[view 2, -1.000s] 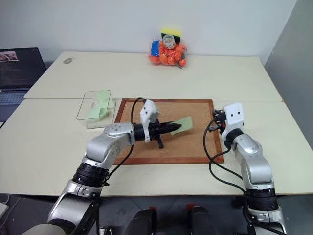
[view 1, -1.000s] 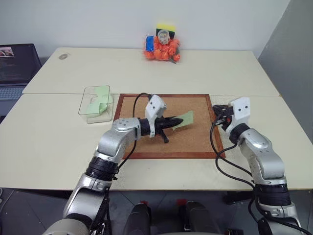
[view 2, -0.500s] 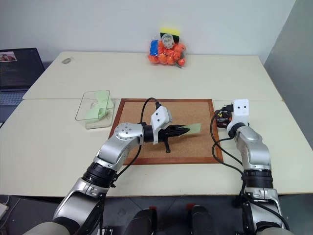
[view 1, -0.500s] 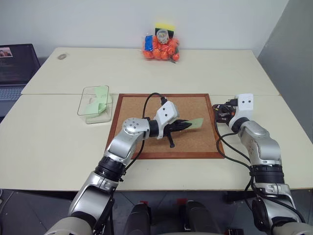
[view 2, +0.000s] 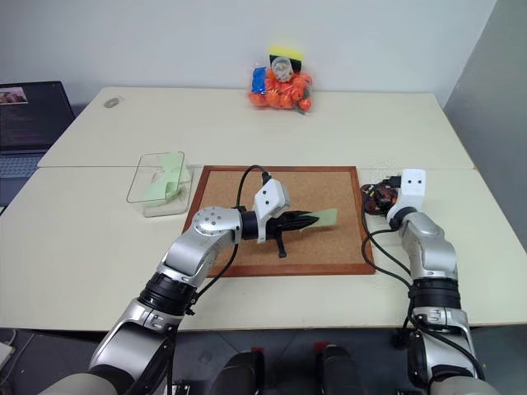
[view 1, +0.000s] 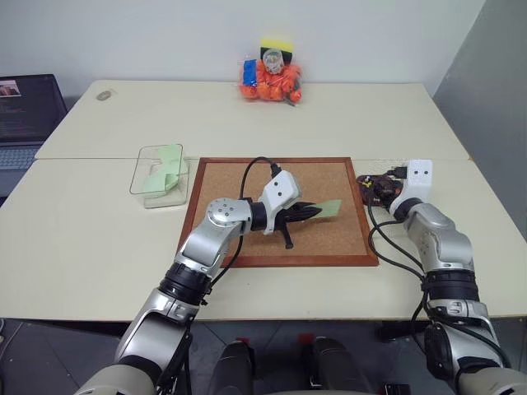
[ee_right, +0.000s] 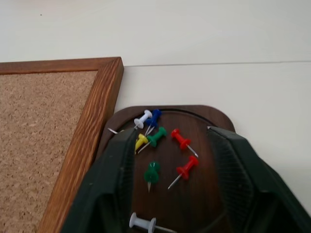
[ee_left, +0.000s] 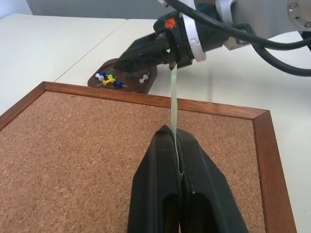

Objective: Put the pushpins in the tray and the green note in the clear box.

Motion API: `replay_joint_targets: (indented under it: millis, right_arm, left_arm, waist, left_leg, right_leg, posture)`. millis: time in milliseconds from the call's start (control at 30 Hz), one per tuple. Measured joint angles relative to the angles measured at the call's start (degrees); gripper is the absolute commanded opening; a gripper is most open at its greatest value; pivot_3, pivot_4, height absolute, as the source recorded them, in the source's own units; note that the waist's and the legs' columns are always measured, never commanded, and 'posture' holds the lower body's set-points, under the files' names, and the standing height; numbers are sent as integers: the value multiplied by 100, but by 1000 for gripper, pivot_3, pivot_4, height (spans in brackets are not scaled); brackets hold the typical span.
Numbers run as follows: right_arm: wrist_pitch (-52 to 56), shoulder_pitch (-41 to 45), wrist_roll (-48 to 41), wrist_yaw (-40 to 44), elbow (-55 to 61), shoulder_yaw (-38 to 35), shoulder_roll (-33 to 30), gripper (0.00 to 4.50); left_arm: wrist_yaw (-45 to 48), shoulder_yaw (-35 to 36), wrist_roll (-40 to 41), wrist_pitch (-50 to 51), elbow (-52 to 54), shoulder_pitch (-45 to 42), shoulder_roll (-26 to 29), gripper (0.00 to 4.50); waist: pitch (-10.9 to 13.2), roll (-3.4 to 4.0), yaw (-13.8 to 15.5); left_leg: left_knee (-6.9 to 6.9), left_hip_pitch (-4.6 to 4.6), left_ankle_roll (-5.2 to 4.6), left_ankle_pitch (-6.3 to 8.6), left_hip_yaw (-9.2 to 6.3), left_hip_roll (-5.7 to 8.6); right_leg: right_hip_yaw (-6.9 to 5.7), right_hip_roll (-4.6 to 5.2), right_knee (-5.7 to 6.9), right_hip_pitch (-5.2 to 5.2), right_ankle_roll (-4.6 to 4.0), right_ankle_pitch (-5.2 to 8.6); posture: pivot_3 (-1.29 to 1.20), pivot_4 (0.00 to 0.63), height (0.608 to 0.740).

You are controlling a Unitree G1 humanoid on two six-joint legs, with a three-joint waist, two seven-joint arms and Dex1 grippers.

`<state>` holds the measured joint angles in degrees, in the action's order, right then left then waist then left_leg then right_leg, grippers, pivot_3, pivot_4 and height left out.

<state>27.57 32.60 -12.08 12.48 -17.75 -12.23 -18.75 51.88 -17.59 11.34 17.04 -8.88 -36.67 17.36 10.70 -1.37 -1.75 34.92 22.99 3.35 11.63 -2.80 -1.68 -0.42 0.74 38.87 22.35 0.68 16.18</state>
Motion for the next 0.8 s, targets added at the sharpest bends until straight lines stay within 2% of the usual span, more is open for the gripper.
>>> replay_joint_targets:
  millis: [233, 433, 667, 800]
  right_arm:
    - [-3, -22, -27, -9, 3, 0, 0, 4458]
    - [-7, -120, -55, 12, 214, 1, -1, 4458]
    - [-51, -787, -354, 1302, 1522, 409, -438, 4458]
    - [-17, -1110, -850, 2031, 2510, 468, -610, 4458]
  left_arm:
    - [-3, 0, 0, 7, -1, -2, -34, 0]
    - [-6, 15, 1, 10, -4, -26, -78, 0]
    - [-73, 222, -3, -14, -108, -197, -31, 0]
    - [-255, 558, 4, 16, -119, -216, 136, 0]
  waist:
    - [0, 0, 0]
    - [0, 1, -1]
    - [3, 5, 1]
    - [4, 6, -11]
  left_leg:
    - [0, -1, 0, 0, 0, 0]
    - [0, -1, 0, 0, 0, 0]
    - [1, 0, 0, 0, -2, 0]
    - [1, -2, 0, 0, -5, -3]
  right_leg:
    - [0, 0, 0, 0, 0, 0]
    - [0, 0, 0, 0, 0, 0]
    - [-2, -1, -2, 0, 1, 0]
    - [-4, -4, 0, 0, 1, 1]
  posture:
    - [0, 150, 740]
    - [0, 150, 740]
    - [0, 150, 740]
    - [0, 150, 740]
